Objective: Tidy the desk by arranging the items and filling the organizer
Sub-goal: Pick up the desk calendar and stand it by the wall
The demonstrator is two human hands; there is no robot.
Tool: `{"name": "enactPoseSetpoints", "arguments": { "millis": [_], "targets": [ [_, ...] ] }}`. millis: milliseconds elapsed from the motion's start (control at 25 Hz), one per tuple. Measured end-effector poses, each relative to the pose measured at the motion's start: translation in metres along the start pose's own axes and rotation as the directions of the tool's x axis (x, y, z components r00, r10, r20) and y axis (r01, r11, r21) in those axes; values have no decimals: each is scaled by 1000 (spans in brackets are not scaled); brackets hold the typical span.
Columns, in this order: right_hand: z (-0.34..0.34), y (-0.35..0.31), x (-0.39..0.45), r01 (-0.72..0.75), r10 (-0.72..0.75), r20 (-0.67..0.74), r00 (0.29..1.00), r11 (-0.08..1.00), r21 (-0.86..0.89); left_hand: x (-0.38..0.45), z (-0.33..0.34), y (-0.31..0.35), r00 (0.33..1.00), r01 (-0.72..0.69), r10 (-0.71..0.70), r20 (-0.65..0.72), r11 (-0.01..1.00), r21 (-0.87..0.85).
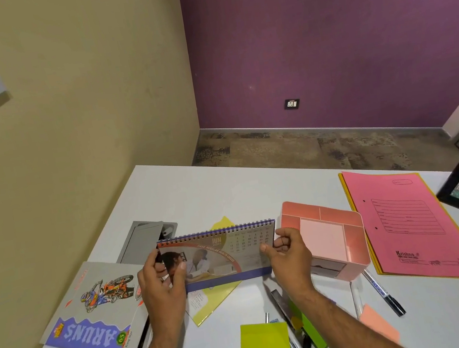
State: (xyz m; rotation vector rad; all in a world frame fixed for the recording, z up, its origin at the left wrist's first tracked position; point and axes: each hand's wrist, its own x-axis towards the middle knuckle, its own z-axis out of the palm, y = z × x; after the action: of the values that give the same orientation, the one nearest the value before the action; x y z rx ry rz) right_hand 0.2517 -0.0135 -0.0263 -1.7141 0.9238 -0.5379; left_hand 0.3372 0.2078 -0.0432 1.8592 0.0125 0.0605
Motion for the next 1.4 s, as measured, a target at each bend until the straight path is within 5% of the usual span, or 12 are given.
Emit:
{"name": "enactPoseSetpoints", "arguments": {
  "millis": [360,640,1040,1400],
  "targets": [
    [-13,0,0,66,-40,172,984,987,-149,1,-10,-12,986,149,-141,83,984,-94],
    [-7,12,-11,133,-60,317,946,968,-212,-8,-10,-14,961,69,-86,261,995,75],
    [18,-60,24,219,-176,262,949,965,-143,49,-21,45,990,-101,85,109,984,146],
    [137,-128,126,294,-232,317,920,941,-166,189,-17,70,994,-105,109,-5,971,215]
  ]
}}
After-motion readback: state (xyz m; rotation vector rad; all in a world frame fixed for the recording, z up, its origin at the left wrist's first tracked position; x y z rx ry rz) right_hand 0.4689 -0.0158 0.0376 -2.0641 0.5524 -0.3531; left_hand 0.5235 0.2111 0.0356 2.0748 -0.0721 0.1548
